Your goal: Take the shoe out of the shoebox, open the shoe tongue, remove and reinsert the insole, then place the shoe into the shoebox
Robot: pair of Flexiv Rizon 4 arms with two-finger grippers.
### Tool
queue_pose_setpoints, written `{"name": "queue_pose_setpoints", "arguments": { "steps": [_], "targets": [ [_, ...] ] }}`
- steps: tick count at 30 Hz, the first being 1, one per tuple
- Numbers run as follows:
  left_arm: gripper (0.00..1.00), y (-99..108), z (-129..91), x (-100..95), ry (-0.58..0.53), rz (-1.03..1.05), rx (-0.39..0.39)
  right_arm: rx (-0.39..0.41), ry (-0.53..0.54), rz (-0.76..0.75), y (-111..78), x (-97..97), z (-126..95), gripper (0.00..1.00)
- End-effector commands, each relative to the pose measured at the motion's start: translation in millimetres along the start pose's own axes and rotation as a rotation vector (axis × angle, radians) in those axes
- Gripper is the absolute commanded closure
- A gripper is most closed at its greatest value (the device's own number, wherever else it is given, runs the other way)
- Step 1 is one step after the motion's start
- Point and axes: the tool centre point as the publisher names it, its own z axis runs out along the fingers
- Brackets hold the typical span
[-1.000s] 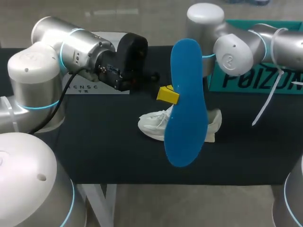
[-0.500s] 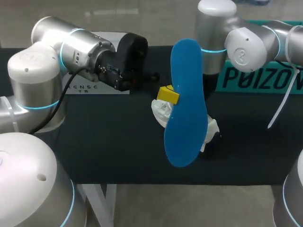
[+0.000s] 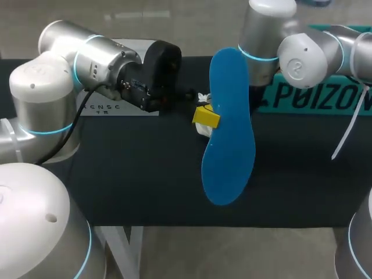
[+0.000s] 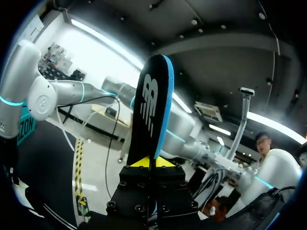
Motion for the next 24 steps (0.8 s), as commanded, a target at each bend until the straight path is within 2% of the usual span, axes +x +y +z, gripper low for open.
{"name": "queue_pose_setpoints", "arguments": {
  "steps": [1, 7, 9, 11, 14, 24],
  "targets": [
    [1.00, 1, 1, -0.4, 0.000, 0.000, 0.002, -0.147, -0.002, 0.650, -0.2, 9.9, 10, 1.00],
    [1.00, 1, 1, -0.4, 0.000, 0.000, 0.002, -0.165, -0.069, 0.648, -4.2, 12.3, 21, 1.00],
    [1.00, 1, 1, -0.4, 0.000, 0.000, 0.002, -0.187, -0.037, 0.625, -5.6, 12.0, 21, 1.00],
    [1.00, 1, 1, -0.4, 0.000, 0.000, 0.002, -0.173, -0.059, 0.563, -5.8, 14.6, 19, 1.00],
    [1.00, 1, 1, -0.4, 0.000, 0.000, 0.002, -0.146, -0.035, 0.439, -1.2, 15.3, 21, 1.00],
    [1.00, 1, 1, -0.4, 0.000, 0.000, 0.002, -0.078, -0.051, 0.235, 1.7, 17.7, 5, 1.00]
  ]
}}
